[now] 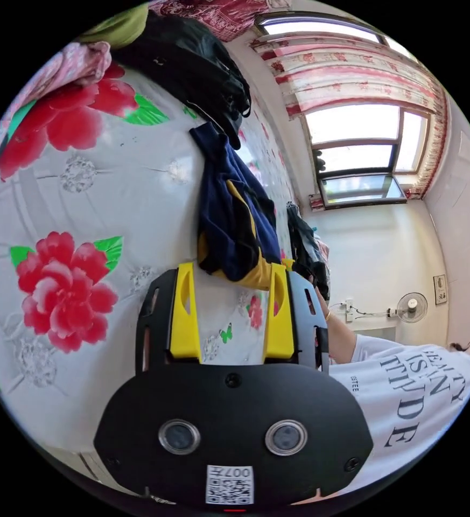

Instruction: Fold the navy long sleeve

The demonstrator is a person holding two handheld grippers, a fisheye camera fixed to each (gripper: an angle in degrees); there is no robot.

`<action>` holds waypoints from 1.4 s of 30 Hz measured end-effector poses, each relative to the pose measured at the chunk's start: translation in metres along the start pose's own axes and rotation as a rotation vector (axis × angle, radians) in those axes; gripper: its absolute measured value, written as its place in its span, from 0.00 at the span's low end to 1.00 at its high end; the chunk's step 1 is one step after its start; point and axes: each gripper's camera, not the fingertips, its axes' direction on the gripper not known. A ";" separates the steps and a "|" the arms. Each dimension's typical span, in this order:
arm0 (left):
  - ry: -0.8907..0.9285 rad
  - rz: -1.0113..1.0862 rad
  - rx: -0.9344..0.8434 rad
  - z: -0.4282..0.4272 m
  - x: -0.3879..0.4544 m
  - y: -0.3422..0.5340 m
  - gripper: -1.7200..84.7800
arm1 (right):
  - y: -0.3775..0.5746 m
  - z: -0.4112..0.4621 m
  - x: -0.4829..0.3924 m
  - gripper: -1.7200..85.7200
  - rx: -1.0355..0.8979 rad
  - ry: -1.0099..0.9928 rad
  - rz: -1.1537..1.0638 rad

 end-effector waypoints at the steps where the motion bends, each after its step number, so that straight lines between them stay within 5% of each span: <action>1: -0.001 -0.006 -0.004 0.005 0.001 -0.003 0.19 | -0.002 0.004 0.000 0.13 0.032 0.008 0.028; 3: -0.043 -0.038 -0.037 0.021 0.008 -0.013 0.11 | -0.004 0.011 -0.001 0.11 0.014 -0.040 0.061; 9: 0.016 0.163 0.027 -0.021 0.094 0.012 0.10 | 0.027 -0.014 -0.067 0.07 0.020 -0.277 -0.060; 15: 0.085 0.122 0.154 -0.094 0.117 0.029 0.10 | 0.037 -0.006 -0.136 0.05 0.005 -0.416 -0.087; 22: 0.093 0.326 0.442 -0.224 0.181 0.009 0.10 | 0.021 0.023 -0.325 0.05 0.042 -0.525 -0.483; 27: -0.089 0.452 0.648 -0.331 0.214 0.055 0.10 | 0.055 0.083 -0.430 0.07 0.016 -0.564 -0.688; 31: -0.257 0.322 0.660 -0.354 0.169 0.084 0.10 | 0.090 0.180 -0.451 0.10 -0.114 -0.414 -0.720; 35: -0.513 -0.053 0.635 -0.332 0.070 0.135 0.10 | 0.121 0.249 -0.406 0.11 -0.302 -0.102 -0.787; 42: -0.751 -0.099 0.692 -0.230 0.075 0.220 0.09 | 0.142 0.181 -0.278 0.11 -0.257 0.328 -0.718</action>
